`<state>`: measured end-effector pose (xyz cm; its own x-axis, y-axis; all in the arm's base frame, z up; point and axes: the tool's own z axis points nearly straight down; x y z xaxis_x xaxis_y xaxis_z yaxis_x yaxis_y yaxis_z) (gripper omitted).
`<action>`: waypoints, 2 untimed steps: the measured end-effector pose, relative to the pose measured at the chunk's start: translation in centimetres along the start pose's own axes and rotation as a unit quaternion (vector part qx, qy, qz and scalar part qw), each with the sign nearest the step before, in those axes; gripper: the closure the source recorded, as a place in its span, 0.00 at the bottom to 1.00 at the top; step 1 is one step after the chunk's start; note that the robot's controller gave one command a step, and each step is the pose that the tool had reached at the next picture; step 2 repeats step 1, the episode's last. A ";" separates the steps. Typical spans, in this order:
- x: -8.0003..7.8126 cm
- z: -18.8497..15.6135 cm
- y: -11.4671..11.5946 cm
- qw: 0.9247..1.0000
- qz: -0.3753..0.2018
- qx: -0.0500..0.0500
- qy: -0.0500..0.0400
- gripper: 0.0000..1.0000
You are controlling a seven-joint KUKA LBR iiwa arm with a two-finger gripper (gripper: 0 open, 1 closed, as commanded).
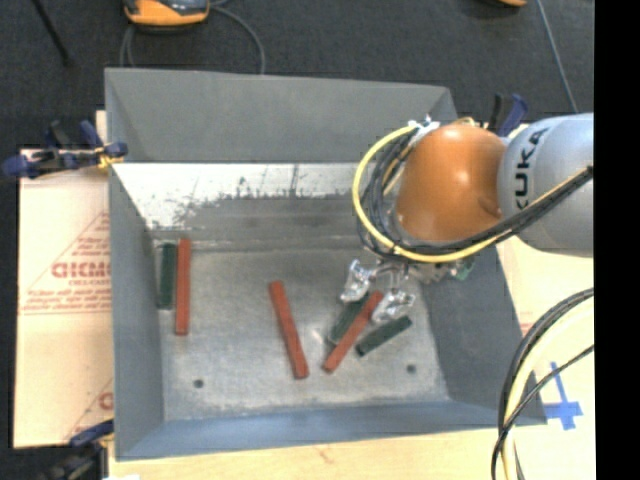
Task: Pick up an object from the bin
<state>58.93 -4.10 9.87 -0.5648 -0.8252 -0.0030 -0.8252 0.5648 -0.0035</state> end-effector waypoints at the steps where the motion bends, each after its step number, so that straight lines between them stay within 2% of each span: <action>1: 2.3 -20.3 0.7 0.994 -0.108 0.003 -0.001 1.00; 2: 2.3 -20.3 0.7 0.994 -0.108 0.003 -0.001 1.00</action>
Offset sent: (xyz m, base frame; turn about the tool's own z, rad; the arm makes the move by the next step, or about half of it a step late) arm 0.0000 0.0000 0.0000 0.0000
